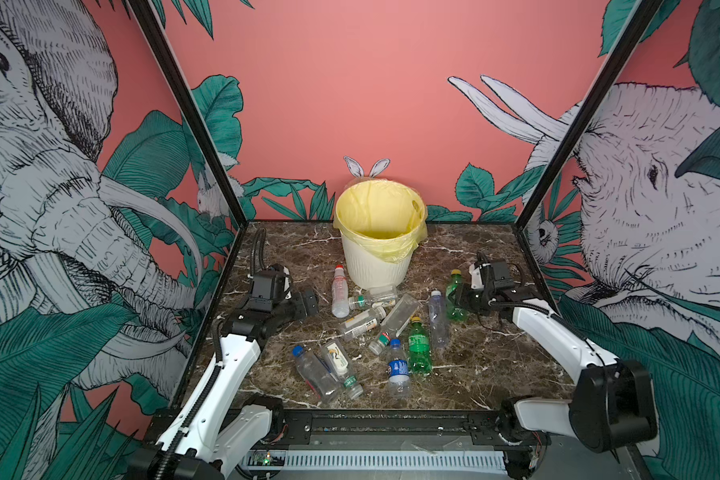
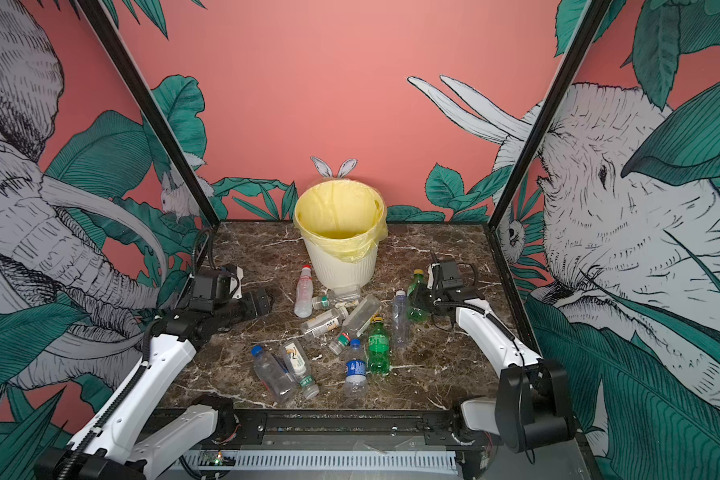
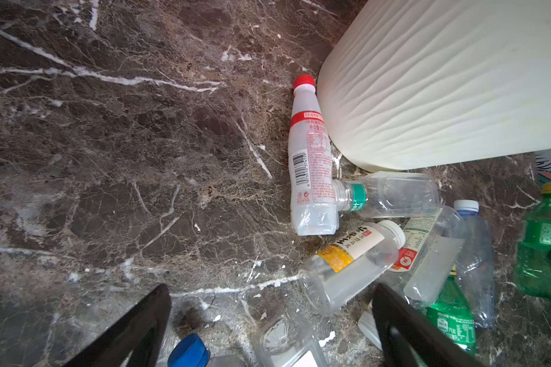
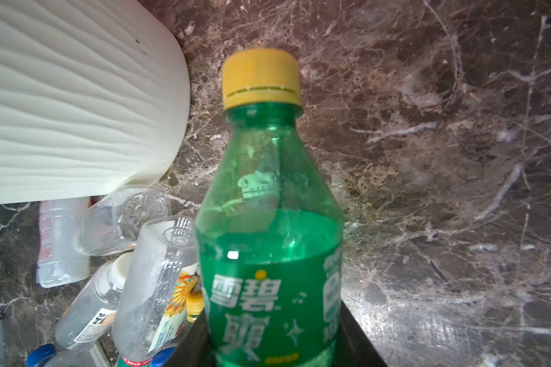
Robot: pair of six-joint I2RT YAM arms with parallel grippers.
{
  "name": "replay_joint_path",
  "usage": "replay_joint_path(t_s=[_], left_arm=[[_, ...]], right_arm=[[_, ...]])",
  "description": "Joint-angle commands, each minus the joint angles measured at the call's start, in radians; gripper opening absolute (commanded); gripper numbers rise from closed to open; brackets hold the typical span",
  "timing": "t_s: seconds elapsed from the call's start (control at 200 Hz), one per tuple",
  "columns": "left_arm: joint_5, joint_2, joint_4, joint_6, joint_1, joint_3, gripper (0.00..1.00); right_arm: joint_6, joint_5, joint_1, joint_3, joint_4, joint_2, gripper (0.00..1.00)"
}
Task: Throw the plastic bottles in the bin
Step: Pick up the plastic bottle from the middle-right of the table, then throw the plastic bottle into the trash bin.
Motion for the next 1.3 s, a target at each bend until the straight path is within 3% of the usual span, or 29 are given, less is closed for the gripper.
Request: replay_joint_path(t_s=[0.0,0.625,0.825,1.295], left_arm=[[-0.014,-0.022,-0.003,-0.008,0.005,-0.011,0.99],[-0.011,-0.021,-0.002,-0.03,0.008,-0.017,0.99],[-0.012,-0.026,-0.008,-0.033,0.007,-0.009,0.99],[-0.025,-0.044,-0.008,-0.053,0.008,-0.007,0.99]], right_arm=[[0.024,-0.029,-0.005,-0.015,0.033,-0.036,0.46],[0.194,-0.187,-0.005,0.007,0.201,-0.193,0.45],[0.272,-0.292,-0.004,-0.025,0.409,-0.23,0.45],[0.308,-0.356,-0.003,-0.053,0.599,-0.328,0.48]])
